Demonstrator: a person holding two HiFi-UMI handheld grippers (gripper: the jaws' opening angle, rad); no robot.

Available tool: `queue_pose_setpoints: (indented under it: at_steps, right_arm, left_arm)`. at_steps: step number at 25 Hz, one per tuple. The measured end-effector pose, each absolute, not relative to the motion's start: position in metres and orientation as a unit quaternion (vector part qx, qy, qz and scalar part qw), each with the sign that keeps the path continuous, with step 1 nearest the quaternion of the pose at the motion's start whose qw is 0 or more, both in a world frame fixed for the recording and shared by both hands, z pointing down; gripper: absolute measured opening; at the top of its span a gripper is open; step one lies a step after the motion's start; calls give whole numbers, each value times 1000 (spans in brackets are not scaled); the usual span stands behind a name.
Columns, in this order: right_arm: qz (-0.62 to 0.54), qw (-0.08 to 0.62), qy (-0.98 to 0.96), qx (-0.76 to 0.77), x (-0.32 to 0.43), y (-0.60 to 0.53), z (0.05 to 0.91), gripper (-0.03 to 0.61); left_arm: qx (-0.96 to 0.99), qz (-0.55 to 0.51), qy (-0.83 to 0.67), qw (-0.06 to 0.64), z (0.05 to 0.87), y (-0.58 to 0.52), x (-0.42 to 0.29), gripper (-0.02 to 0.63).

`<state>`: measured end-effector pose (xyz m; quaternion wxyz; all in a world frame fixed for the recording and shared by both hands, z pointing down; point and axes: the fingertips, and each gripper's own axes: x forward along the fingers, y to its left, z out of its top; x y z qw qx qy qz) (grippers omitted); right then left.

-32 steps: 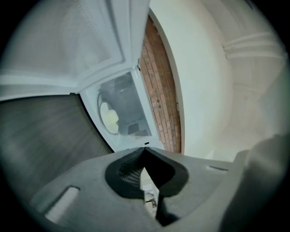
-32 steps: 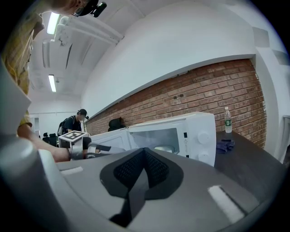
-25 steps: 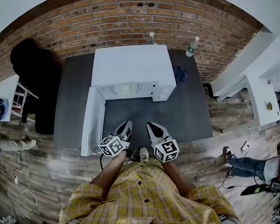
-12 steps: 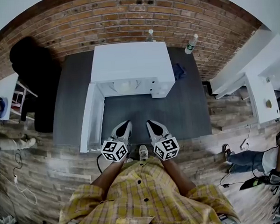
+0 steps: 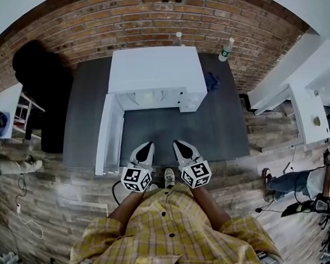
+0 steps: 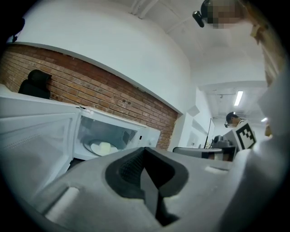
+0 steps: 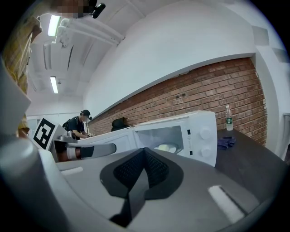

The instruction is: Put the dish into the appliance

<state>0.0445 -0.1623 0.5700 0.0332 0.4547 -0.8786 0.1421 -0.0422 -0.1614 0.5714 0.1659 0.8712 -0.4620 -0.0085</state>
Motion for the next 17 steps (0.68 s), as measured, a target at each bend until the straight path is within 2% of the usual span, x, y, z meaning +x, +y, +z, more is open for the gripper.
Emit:
queue_pose_setpoints:
  at_steps: [17]
  right_arm:
    - [137,34,-879,456,43,-145,567,-5]
  left_arm:
    - [867,1,-475,150,569,-145,-49,-2]
